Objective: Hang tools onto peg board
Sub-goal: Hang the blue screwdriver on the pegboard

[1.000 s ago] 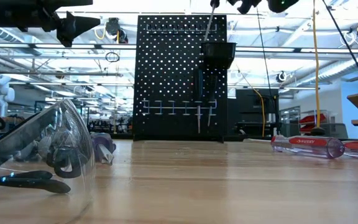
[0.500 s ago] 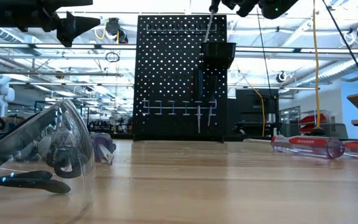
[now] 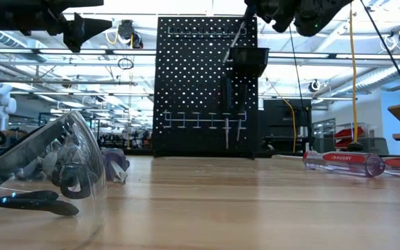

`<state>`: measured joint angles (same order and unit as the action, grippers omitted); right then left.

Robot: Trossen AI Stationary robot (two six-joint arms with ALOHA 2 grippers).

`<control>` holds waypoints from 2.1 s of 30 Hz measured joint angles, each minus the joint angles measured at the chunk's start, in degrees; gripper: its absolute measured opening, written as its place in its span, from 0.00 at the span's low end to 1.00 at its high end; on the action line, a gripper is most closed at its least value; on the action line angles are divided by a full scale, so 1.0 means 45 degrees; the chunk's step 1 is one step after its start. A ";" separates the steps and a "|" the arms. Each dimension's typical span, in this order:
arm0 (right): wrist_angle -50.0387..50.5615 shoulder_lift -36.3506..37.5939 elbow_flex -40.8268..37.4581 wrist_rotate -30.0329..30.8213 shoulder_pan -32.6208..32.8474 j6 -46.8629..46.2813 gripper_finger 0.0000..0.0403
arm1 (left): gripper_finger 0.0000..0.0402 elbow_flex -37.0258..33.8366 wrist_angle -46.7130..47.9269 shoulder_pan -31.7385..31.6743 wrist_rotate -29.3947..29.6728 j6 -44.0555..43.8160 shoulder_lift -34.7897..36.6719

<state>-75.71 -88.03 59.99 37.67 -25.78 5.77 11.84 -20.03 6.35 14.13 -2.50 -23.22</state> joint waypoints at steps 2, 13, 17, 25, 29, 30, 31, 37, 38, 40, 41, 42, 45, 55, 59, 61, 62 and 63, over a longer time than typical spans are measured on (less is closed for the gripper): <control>0.0072 0.0001 -0.0001 -0.0007 0.0000 0.0212 0.38 | 0.71 0.0000 0.0000 0.0000 0.0000 0.0000 0.0001; 0.0475 0.0012 0.0013 -0.0107 0.0010 0.0907 0.38 | 0.71 0.0000 0.0000 0.0000 0.0005 -0.0010 0.0000; 0.0863 0.0040 0.0018 -0.0116 0.0005 0.1327 0.44 | 0.71 0.0000 -0.0001 0.0000 0.0001 -0.0010 0.0001; 0.1164 0.0018 -0.0001 0.0005 0.0104 0.2789 0.58 | 0.71 -0.0005 -0.0003 -0.0003 -0.0034 -0.0020 0.0000; 0.1264 0.0069 -0.0001 0.0034 0.0304 0.3520 0.62 | 0.71 -0.0005 0.0000 -0.0001 -0.0046 -0.0008 0.0000; 0.1260 0.0069 -0.0001 0.0032 0.0345 0.3651 0.62 | 0.71 -0.0005 0.0000 -0.0003 -0.0066 0.0009 0.0000; 0.1256 0.0069 -0.0001 0.0029 0.0399 0.3740 0.63 | 0.71 -0.0005 -0.0005 -0.0005 -0.0078 0.0009 0.0005; 0.1929 0.0069 0.0553 -0.0013 0.0500 0.4119 0.63 | 0.71 -0.0005 0.0000 -0.0005 -0.0087 -0.0004 0.0001; 0.2249 0.0069 0.0768 -0.0018 0.0500 0.4127 0.63 | 0.71 -0.0005 0.0000 -0.0001 -0.0091 0.0000 0.0000; 0.3277 0.0080 0.1300 -0.0018 0.0500 0.4119 0.63 | 0.71 -0.0005 0.0000 0.0000 -0.0092 0.0000 0.0005; 0.3972 0.0084 0.1607 -0.0020 0.0500 0.4110 0.63 | 0.71 -0.0005 0.0000 -0.0003 -0.0092 0.0000 0.0003; 0.4705 0.0084 0.1934 -0.0039 0.0500 0.4039 0.63 | 0.71 -0.0005 0.0000 0.0000 -0.0092 -0.0005 0.0000; 0.6965 0.0084 0.2925 -0.0004 0.0457 0.3631 0.63 | 0.71 -0.0005 0.0000 -0.0005 -0.0092 -0.0009 0.0005; 1.0517 0.0089 0.4419 0.0709 0.0379 0.2884 0.63 | 0.71 -0.0005 -0.0005 -0.0002 -0.0106 -0.0032 0.0005; 1.1200 0.0108 0.4424 0.0760 0.0379 0.2867 0.63 | 0.71 -0.0005 -0.0005 -0.0001 -0.0107 -0.0043 0.0004; 1.1776 0.0108 0.4424 0.0862 0.0379 0.2867 0.63 | 0.71 -0.0005 -0.0005 0.0000 -0.0107 -0.0044 0.0002; 1.2058 0.0108 0.4424 0.0977 0.0379 0.2855 0.63 | 0.71 -0.0005 -0.0005 0.0000 -0.0110 -0.0042 0.0003; 1.2210 0.0103 0.4434 0.1001 0.0384 0.2826 0.63 | 0.71 -0.0005 -0.0005 0.0000 -0.0107 -0.0039 0.0003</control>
<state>-20.77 -87.57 79.95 42.18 -24.05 18.48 11.81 -20.05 6.35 13.65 -2.68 -23.21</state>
